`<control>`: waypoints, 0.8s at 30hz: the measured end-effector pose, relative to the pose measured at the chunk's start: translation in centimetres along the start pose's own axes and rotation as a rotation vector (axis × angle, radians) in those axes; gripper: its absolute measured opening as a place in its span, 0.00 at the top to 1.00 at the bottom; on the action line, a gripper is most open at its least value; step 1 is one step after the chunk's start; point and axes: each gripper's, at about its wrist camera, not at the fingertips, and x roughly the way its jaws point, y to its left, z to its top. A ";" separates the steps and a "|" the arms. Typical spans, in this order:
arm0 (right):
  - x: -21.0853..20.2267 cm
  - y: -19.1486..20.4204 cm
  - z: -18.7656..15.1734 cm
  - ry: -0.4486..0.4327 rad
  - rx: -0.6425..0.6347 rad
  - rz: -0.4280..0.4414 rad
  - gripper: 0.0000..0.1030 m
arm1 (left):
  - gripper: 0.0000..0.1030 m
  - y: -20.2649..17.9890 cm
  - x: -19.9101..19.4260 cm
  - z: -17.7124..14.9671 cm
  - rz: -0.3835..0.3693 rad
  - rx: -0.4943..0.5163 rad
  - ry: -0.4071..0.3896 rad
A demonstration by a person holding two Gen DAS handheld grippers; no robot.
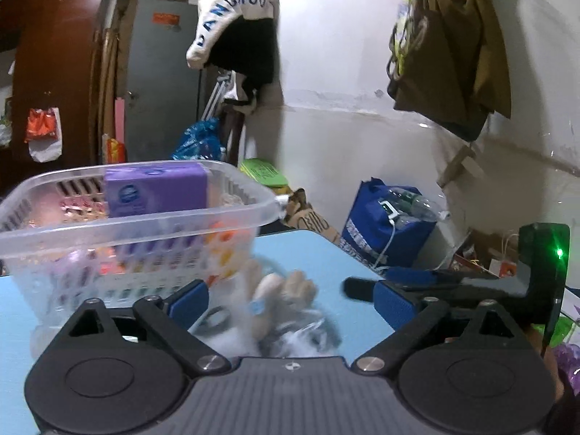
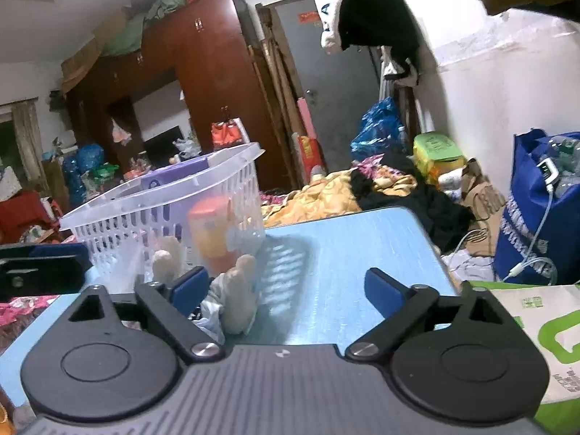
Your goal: Organize objects
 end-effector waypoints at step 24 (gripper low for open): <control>2.7 0.7 -0.5 0.095 0.011 0.027 0.47 | 0.44 0.5 3.3 1.5 0.103 -0.074 0.061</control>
